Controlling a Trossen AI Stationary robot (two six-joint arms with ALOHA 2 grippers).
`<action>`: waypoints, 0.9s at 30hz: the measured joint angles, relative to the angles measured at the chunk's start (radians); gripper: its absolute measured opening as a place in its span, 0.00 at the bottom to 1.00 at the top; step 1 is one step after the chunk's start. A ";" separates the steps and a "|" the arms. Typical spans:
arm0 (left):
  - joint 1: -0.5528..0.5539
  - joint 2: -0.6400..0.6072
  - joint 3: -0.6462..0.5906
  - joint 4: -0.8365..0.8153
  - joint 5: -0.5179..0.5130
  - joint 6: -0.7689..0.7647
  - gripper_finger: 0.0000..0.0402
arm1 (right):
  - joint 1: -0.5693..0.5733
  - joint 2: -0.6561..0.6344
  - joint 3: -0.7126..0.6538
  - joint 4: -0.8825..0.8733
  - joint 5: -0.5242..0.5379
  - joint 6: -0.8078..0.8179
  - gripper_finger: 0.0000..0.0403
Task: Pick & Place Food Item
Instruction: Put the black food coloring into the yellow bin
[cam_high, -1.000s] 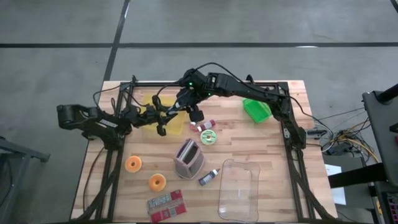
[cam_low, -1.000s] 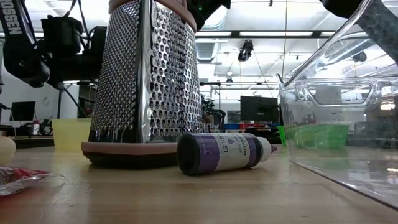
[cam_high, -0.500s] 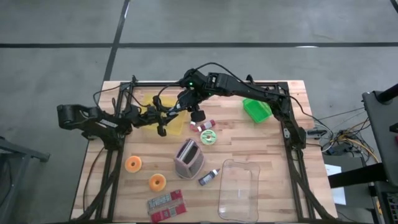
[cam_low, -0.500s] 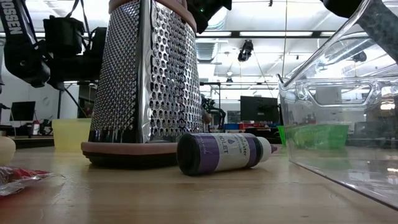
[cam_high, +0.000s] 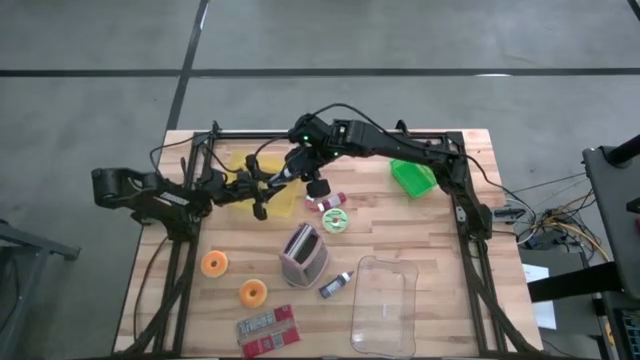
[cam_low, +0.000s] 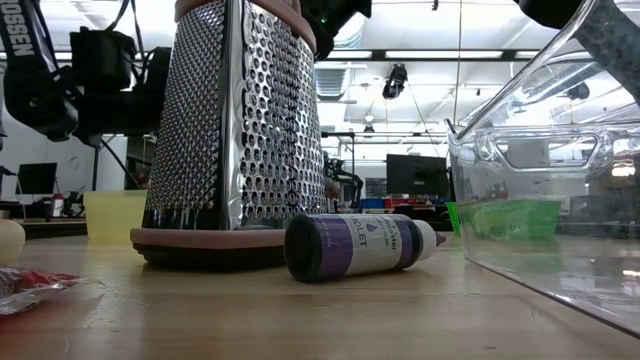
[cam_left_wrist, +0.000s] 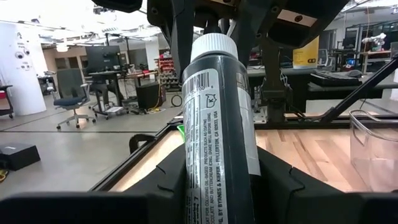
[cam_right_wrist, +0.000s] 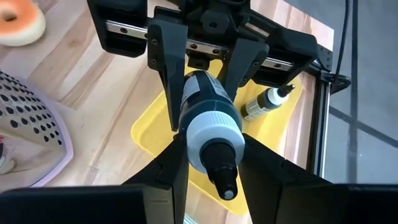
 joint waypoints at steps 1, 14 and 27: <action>0.000 -0.001 -0.001 0.000 0.000 -0.004 0.34 | 0.000 0.000 0.000 -0.003 0.001 0.000 0.26; 0.000 -0.013 -0.007 -0.008 -0.001 -0.087 0.89 | -0.021 0.001 -0.002 -0.037 0.057 -0.007 0.26; 0.000 -0.203 -0.035 -0.008 0.031 -0.083 0.91 | -0.084 0.002 -0.038 -0.105 0.116 -0.024 0.26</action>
